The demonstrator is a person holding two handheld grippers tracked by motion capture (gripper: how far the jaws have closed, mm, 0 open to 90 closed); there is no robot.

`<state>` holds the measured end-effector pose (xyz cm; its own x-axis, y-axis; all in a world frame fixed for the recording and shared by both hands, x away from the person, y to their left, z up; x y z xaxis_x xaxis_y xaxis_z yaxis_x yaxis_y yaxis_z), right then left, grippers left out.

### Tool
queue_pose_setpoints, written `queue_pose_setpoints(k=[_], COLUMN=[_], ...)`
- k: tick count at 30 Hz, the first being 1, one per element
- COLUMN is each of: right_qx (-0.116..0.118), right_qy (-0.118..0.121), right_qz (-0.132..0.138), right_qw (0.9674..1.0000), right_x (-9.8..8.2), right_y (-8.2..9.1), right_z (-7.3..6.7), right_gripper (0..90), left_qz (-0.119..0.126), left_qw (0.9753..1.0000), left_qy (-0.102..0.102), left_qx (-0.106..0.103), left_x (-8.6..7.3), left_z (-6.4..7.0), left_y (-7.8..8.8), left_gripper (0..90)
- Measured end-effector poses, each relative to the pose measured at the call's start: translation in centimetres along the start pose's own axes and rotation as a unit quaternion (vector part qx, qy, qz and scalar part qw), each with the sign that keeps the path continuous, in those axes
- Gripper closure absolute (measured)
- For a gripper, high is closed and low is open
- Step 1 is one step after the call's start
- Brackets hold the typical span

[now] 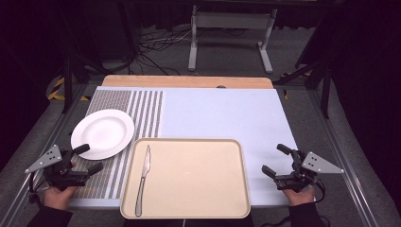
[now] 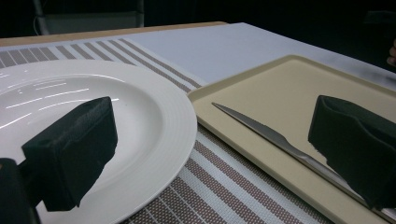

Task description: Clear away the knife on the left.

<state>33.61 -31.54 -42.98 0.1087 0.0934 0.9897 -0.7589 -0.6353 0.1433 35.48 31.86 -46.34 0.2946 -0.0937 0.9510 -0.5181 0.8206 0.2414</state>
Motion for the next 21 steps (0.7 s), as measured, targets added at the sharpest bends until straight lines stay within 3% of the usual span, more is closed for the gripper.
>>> queue_pose_setpoints(k=[15,21], right_qx=[-0.001,-0.001], right_qy=[-0.001,-0.001], right_qz=[-0.001,-0.001], right_qw=[1.0000,1.0000], right_x=[-0.03,-0.03], right_y=[0.08,0.07], right_z=[-0.01,-0.03], right_gripper=[1.5,1.5], left_qz=[-0.013,-0.003], left_qw=[0.9999,1.0000], left_qy=[-0.007,-0.008], left_qx=[0.002,0.004], left_x=[-0.05,0.06], left_z=[0.23,0.30], left_y=[-0.23,-0.17], left_gripper=[2.2,2.2])
Point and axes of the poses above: each handheld gripper's, and its own axes: y roughly backward along the jaws, x roughly out of its top, z roughly to its right, the point moved 4 cm from there along -y, roughly forward along the jaws, and after that the axes turned 7 degrees about -x, right-handed, at the moved point
